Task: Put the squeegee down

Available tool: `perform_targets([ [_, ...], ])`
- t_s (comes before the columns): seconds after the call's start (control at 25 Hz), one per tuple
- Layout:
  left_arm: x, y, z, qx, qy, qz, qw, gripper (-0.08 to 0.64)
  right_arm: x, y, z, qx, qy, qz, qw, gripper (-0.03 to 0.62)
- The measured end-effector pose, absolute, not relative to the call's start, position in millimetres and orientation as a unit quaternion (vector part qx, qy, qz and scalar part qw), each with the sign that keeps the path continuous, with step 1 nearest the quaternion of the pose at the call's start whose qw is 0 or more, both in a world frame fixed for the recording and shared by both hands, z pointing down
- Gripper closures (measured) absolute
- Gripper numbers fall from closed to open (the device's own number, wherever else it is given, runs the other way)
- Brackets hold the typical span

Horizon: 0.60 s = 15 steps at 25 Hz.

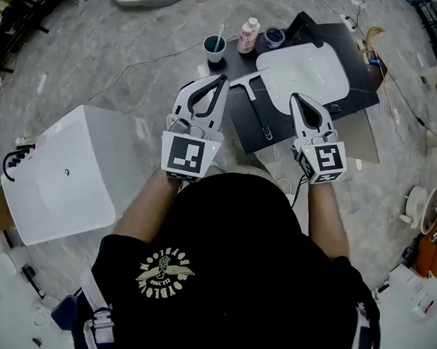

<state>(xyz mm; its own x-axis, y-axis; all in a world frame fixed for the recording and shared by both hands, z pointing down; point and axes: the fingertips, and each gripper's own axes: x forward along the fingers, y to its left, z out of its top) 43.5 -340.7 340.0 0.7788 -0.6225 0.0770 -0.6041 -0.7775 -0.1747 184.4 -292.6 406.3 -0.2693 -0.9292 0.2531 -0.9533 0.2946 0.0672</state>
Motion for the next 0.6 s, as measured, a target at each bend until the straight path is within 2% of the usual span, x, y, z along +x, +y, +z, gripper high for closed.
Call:
perform_targets([
  [0.16,43.5,-322.5,334.7,-0.947,0.31,-0.07,0.058,0.537,177.2,-273.9,376.2,0.603,-0.788,0.035,0.116,0.563],
  [0.6,47.5,-283.5,340.0,-0.955,0.286,-0.059,0.058,0.535,169.2,-223.9,358.3,0.631,-0.763,0.033,0.135,0.565],
])
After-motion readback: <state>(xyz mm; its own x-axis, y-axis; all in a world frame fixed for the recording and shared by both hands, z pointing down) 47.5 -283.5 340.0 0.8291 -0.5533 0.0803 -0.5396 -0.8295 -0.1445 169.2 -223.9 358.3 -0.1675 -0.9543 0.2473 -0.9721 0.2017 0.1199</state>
